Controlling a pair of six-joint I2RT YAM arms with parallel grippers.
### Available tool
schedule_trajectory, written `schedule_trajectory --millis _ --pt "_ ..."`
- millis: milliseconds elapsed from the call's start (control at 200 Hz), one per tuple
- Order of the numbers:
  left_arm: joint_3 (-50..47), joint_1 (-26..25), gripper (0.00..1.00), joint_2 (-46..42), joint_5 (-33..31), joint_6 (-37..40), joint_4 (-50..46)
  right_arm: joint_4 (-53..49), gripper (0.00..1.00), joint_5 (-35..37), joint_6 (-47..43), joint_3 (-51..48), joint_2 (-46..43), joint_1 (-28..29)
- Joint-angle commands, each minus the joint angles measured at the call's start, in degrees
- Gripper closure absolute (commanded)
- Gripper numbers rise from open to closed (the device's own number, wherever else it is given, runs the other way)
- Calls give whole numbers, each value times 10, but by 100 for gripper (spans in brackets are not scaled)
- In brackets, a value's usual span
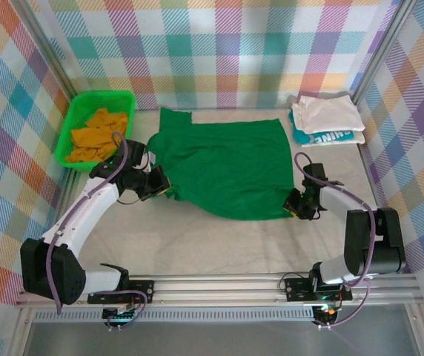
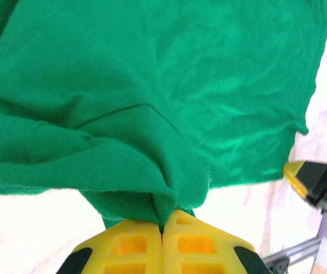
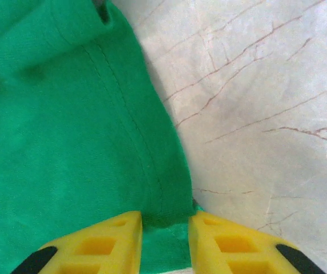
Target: Fold and stack the t-shirts
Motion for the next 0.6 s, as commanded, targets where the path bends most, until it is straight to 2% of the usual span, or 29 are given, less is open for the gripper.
schedule_trajectory --millis 0,160,275,330,405,465,595 --pt "15 4 100 9 37 50 -133 -20 70 -7 -20 13 4 -6" --pt "-32 4 100 5 141 93 -156 -22 68 -14 -32 15 12 -7" --pt "-29 6 100 4 171 135 -176 -20 68 -19 -36 17 18 -7" --pt "-11 6 100 -1 177 133 -169 -20 67 -19 -36 17 17 -7" --pt "-7 12 100 -19 218 103 -113 -21 66 -18 -38 18 14 -7" --pt "-2 16 99 -22 213 87 -101 -22 65 -18 -39 20 10 -7" --pt "3 17 100 15 200 134 -172 -24 64 -10 -39 19 -2 -8"
